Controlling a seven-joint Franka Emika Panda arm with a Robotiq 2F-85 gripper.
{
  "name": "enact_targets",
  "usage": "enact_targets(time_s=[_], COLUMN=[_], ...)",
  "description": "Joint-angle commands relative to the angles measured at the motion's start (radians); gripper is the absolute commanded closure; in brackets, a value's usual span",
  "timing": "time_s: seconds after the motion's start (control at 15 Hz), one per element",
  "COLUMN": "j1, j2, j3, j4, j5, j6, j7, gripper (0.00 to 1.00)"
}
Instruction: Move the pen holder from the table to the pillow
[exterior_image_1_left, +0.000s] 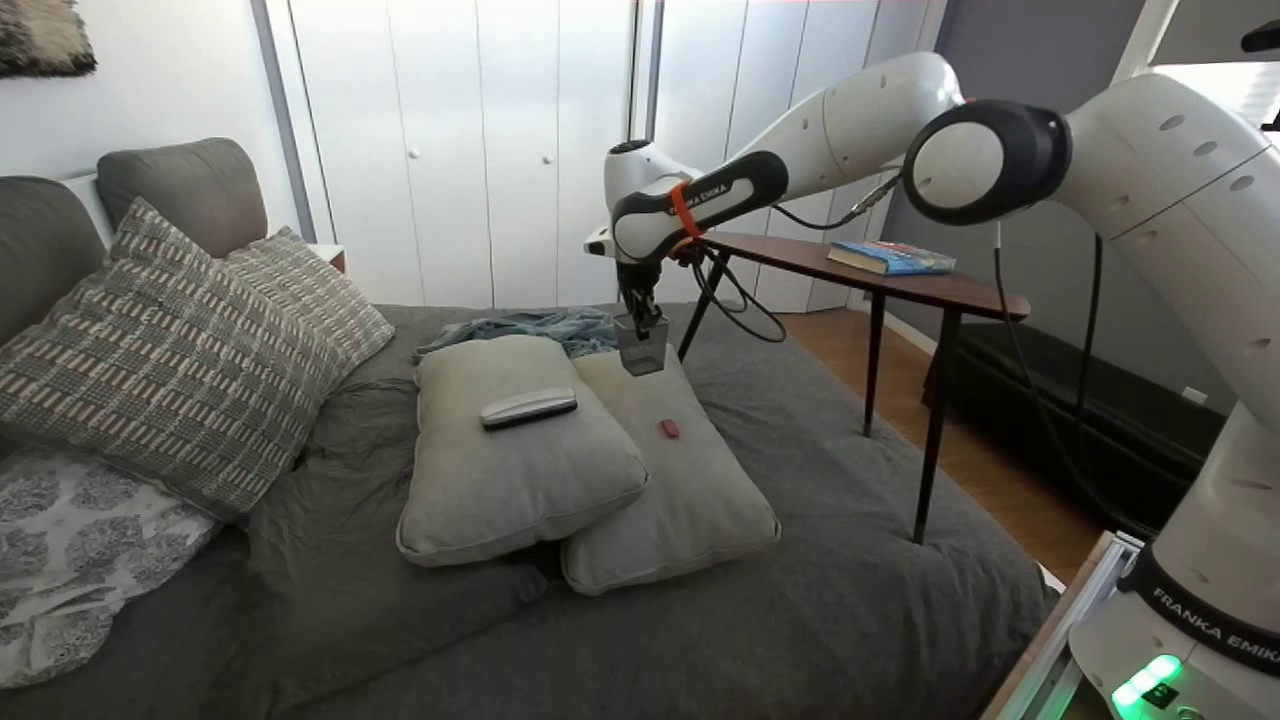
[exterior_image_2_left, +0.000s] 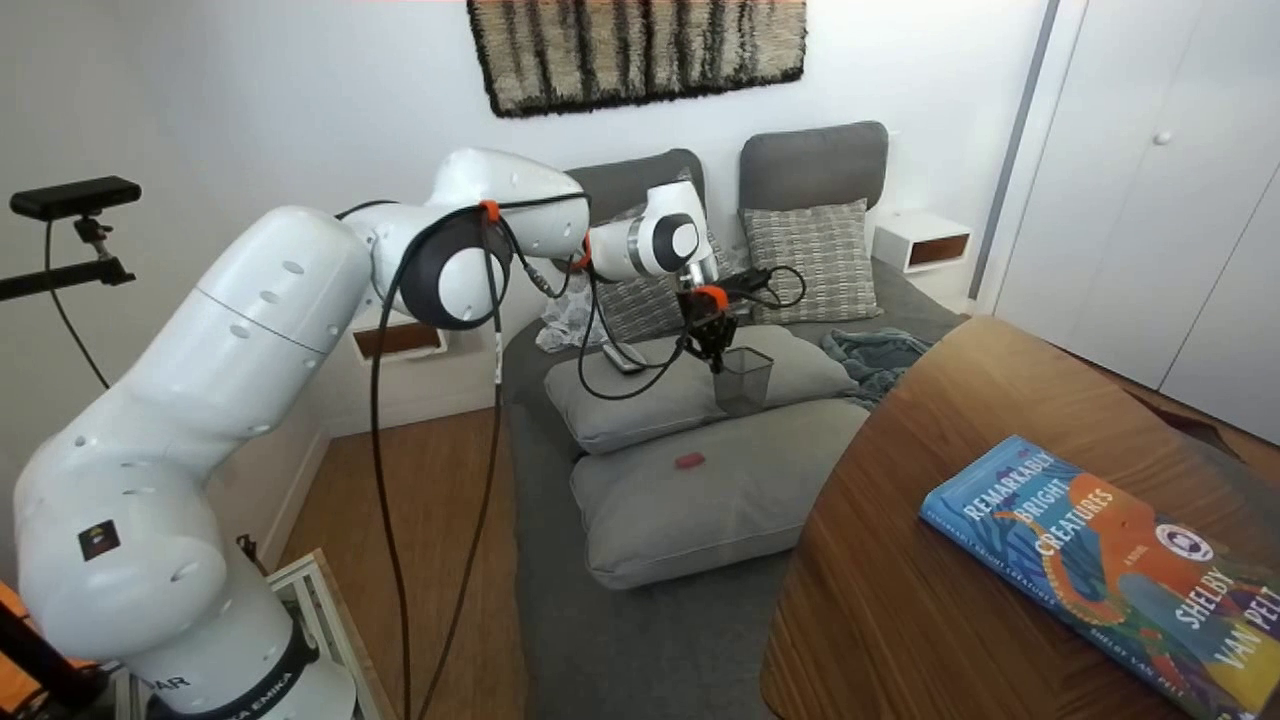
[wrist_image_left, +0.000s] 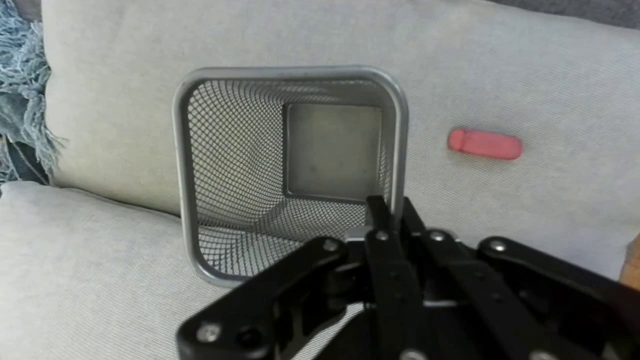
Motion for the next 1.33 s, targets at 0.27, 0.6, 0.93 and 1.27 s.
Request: enact_targets(time_s=[0.27,0.6,0.93,1.27], j1=[0.083,0.101,0.101,0.075], j2=[0.230,0.304,0.349,0.214], j3=[-0.012,-0.012,0.000,0.026], j4=[0.306,0.390,0.453,0.414], j5=[0.006,0.014,0.031,0.029], j6=[-0.133,-0.209,-0.254,-0.170], j7=[0.088,0.141,0.130,0.126], gripper=[0.98,0.98,0.61,0.26])
